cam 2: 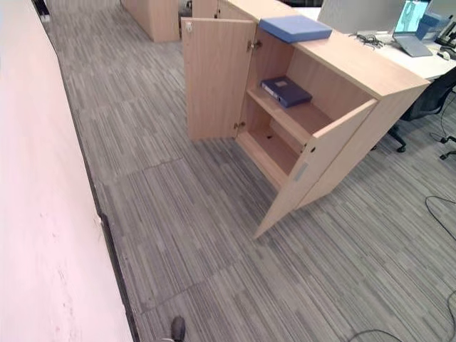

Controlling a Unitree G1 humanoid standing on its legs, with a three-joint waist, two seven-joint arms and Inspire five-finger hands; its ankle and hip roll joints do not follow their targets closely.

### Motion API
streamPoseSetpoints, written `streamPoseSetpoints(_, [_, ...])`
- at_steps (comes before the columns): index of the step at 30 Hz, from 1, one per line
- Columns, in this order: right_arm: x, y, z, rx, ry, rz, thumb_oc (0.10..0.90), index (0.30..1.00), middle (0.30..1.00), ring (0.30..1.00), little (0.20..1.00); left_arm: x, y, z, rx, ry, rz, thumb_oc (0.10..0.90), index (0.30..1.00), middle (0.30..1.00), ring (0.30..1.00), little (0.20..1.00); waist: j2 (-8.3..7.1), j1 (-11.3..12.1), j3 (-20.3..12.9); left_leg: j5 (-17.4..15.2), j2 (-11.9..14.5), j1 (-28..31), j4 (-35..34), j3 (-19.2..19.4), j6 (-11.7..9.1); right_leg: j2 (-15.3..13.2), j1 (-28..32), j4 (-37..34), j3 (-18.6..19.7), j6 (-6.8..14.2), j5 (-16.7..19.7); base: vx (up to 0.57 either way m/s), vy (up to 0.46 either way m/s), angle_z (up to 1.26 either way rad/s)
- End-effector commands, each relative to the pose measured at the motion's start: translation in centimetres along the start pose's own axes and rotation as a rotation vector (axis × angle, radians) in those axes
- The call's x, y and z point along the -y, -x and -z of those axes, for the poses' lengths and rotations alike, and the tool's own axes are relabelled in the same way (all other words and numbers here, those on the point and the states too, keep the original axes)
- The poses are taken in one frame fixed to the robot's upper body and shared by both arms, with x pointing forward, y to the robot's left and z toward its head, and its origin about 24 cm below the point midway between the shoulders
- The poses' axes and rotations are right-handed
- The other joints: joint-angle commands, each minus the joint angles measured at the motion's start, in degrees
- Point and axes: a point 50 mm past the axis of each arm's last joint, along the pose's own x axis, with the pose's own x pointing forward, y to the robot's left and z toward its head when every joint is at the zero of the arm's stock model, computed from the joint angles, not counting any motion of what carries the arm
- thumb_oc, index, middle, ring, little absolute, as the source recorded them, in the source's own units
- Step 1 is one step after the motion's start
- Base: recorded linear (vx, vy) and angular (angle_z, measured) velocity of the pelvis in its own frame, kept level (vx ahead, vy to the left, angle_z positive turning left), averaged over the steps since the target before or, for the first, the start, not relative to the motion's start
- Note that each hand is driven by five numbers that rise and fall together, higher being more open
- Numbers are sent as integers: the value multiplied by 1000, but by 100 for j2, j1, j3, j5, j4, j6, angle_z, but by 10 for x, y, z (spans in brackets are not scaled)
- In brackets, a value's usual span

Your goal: Put the empty folder in the office cabinet

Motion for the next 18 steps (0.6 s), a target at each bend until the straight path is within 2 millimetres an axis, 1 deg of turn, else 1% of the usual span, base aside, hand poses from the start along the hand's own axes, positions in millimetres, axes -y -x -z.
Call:
streamPoseSetpoints(1, [31,3,-35,185,43,63,800,900,900,900,900,-44,14,-73,229,-131,-388,800,900,900,900,900,139,-510,578,-76,-46,-443,29,-584,-219,344,834,-1843,-195,202,507,181,54,142])
streamPoseSetpoints(2, [33,7,-45,257,83,69,800,900,900,900,900,-40,13,-72,230,-149,-382,800,900,900,900,900,185,-620,789,-127,-42,-258,29,-691,-234,656,435,-2126,-252,176,231,192,38,119])
streamPoseSetpoints(3, [33,9,-50,295,111,63,800,900,900,900,900,-38,12,-68,222,-152,-379,800,900,900,900,900,191,-686,892,-160,-28,-159,29,-723,-250,853,221,-2350,-254,157,181,199,19,35])
streamPoseSetpoints(4, [32,11,-52,318,129,55,800,900,900,900,900,-37,11,-65,213,-148,-371,800,900,900,900,900,183,-745,977,-217,-50,-56,29,-766,-261,1025,10,-2614,-208,184,226,198,-7,5])
streamPoseSetpoints(6, [28,15,-50,343,174,26,800,900,900,900,900,-33,9,-55,187,-139,-355,800,900,900,900,900,107,-862,1055,-344,-130,139,29,-882,-293,1358,-139,-3490,-165,279,376,307,-36,5])
streamPoseSetpoints(7, [25,16,-103,437,188,25,800,900,900,900,900,-26,7,-51,162,-188,-346,800,900,900,900,900,119,-823,1006,-520,-281,343,29,-1073,-271,1609,-195,-4182,-81,346,510,305,-29,12])
streamPoseSetpoints(8, [25,16,-104,439,188,25,800,900,900,900,900,-26,7,-51,164,-187,-347,800,900,900,900,900,105,-835,1009,-506,-289,330,29,-1081,-271,1601,-195,-4202,-88,346,528,390,-5,11])
streamPoseSetpoints(9, [14,16,-98,450,186,-15,800,900,900,900,900,-23,6,-50,162,-180,-326,800,900,900,900,900,127,-903,978,-597,-363,441,29,-1206,-251,1724,-313,-4442,12,397,635,398,-19,52])
streamPoseSetpoints(10, [24,16,-138,451,150,8,800,900,900,900,900,-19,4,-43,120,-231,-305,800,900,900,900,900,183,-807,879,-697,-499,566,29,-1496,-223,1740,-356,-4790,-91,443,760,549,-36,54])
streamPoseSetpoints(11, [33,17,-147,440,107,12,800,900,900,900,900,-19,4,-37,96,-240,-282,800,900,900,900,900,224,-745,808,-727,-569,624,29,-1644,-210,1705,-399,-4831,-117,455,806,544,-76,58])
streamPoseSetpoints(12, [40,18,-151,447,61,16,800,900,900,900,900,-23,4,-33,86,-247,-284,800,900,900,900,900,251,-712,741,-839,-610,737,29,-1826,-197,1747,-210,-5066,-103,413,792,558,-132,42])
streamPoseSetpoints(13, [47,18,-148,458,54,50,800,900,900,900,900,-25,4,-26,78,-226,-284,800,900,900,900,900,230,-728,591,-956,-626,807,29,-1917,-191,1715,-105,-5050,-60,346,878,569,-185,59])
streamPoseSetpoints(14, [46,16,-139,435,54,42,800,900,900,900,900,-24,4,-19,54,-218,-279,800,900,900,900,900,248,-749,534,-1027,-576,861,29,-1953,-201,1712,-65,-5006,-94,329,888,531,-207,63])
streamPoseSetpoints(16, [49,15,-133,413,49,47,800,900,900,900,900,-24,4,-12,38,-202,-276,800,900,900,900,900,300,-741,442,-1110,-438,955,29,-1975,-233,1700,1,-4871,-176,280,821,340,-142,36])
streamPoseSetpoints(17, [49,15,-133,413,49,48,800,900,900,900,900,-23,4,-12,38,-202,-276,800,900,900,900,900,306,-744,441,-1114,-432,957,29,-1978,-234,1704,3,-4867,-180,280,815,454,-184,16])
streamPoseSetpoints(18, [53,13,-125,387,36,56,800,900,900,900,900,-24,4,-13,38,-197,-273,800,900,900,900,900,356,-748,340,-1180,-271,1067,29,-2013,-320,1713,53,-4701,-259,187,628,318,-135,1])
